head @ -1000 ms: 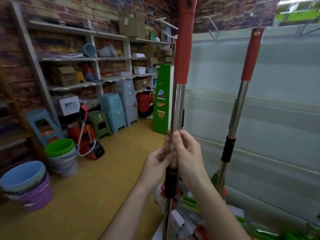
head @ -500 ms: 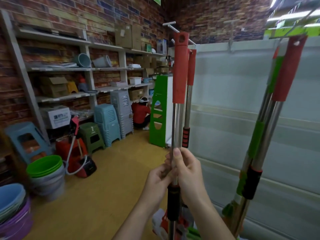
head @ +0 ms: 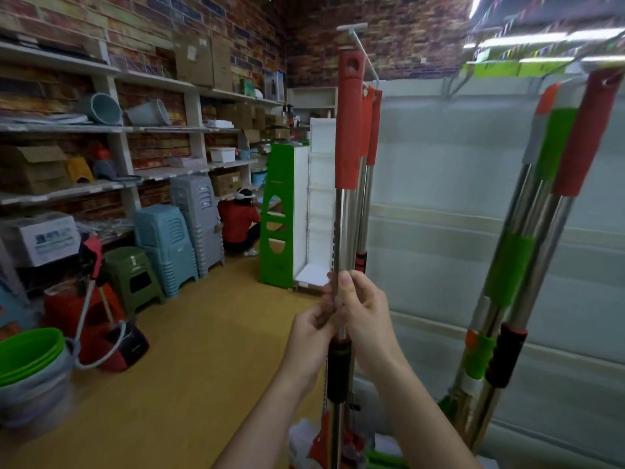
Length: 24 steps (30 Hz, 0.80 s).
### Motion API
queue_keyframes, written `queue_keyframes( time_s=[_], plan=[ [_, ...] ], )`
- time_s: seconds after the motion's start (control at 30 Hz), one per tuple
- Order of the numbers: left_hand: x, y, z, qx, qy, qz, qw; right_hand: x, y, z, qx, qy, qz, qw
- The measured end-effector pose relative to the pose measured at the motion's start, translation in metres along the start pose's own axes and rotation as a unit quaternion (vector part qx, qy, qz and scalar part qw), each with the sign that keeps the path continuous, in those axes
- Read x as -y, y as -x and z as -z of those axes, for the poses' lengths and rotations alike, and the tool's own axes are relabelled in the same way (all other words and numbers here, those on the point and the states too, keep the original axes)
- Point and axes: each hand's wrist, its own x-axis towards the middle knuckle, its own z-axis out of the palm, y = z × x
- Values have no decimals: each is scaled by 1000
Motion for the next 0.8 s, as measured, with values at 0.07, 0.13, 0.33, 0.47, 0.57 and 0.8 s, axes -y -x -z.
queue_keyframes(
  time_s=[0.07, 0.13, 0.33, 0.47, 0.57, 0.8],
  plan=[
    [1, -11, 7, 14, 3, 4, 1000, -3, -7, -7, -13, 15, 8, 1000],
    [0, -22, 13, 34, 1, 8, 999, -6, -14, -14, -32, 20, 11, 999],
    [0, -53, 24, 75, -1, 14, 997, -9, -35, -24, -84, 39, 14, 996],
    [0, -67, 26, 109, 0, 18, 994, -7, -41, -26, -104, 39, 15, 994],
    [0, -69, 25, 125, 12, 21, 992, -8, -41, -28, -113, 48, 20, 992],
    [2, -78, 34, 142, 26, 9, 990, -11, -44, -36, -115, 39, 36, 992]
  ],
)
